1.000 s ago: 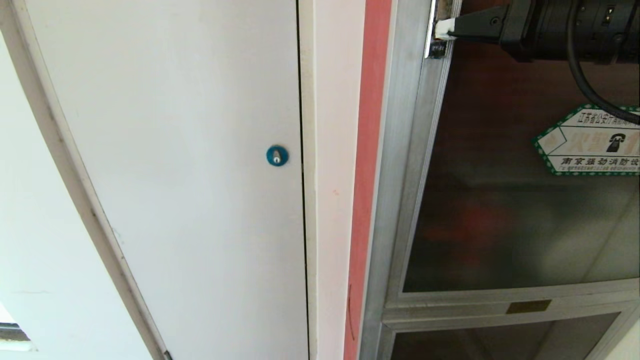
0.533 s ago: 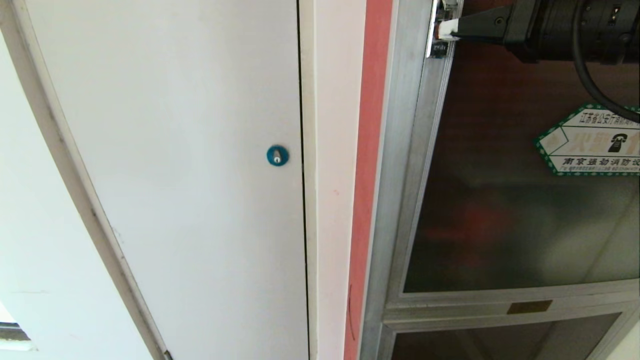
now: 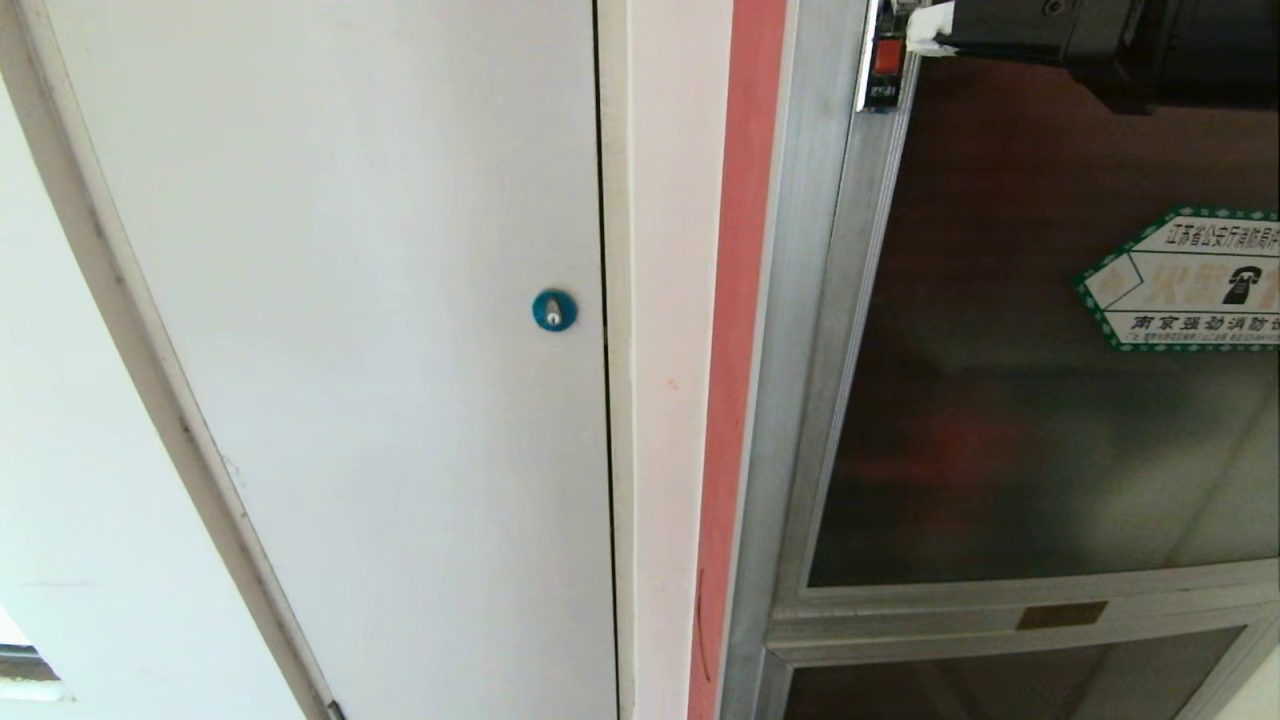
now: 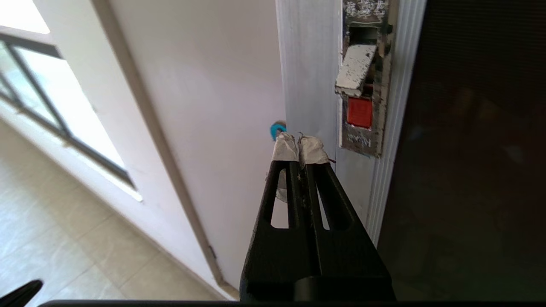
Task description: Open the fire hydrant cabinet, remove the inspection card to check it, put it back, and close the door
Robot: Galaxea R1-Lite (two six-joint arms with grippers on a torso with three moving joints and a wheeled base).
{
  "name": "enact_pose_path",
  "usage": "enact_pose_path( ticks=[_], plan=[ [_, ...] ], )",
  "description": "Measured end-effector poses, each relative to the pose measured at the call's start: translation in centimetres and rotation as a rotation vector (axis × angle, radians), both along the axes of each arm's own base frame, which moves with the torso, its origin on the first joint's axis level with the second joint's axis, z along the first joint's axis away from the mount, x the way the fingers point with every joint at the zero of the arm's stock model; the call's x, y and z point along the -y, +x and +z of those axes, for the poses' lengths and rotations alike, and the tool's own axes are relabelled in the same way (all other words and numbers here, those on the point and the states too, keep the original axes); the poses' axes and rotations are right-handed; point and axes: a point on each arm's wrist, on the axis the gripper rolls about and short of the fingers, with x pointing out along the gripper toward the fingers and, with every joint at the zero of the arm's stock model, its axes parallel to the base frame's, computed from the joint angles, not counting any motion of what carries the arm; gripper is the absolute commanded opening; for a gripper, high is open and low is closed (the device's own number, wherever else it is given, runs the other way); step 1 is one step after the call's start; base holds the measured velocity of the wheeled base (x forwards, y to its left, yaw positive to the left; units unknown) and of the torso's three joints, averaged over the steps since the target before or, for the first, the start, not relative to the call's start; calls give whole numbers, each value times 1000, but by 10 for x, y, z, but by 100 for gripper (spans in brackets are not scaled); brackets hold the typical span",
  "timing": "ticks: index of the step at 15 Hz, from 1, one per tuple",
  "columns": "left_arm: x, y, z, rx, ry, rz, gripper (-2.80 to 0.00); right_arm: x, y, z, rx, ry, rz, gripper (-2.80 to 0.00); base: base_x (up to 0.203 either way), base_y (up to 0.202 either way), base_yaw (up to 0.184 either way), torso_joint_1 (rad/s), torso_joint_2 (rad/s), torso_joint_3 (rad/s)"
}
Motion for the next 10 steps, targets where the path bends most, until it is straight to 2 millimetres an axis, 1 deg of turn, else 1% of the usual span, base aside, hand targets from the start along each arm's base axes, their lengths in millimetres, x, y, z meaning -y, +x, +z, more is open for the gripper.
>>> enact_pose_path(
  ticks=[2,4,8,10],
  plan=[
    [0,0,0,0,0,0,-280,-5,-13,1,11,-3,-63,-280,0,0,0,0,0,0],
    [0,0,0,0,0,0,-280,-11,-18,-9,14,-40,-175,-280,0,0,0,0,0,0],
    [0,0,0,0,0,0,-280,-27,-13,-40,85,-66,-341,-280,0,0,0,0,0,0],
    [0,0,0,0,0,0,-280,-32,-10,-48,169,-52,-401,-280,0,0,0,0,0,0]
  ],
)
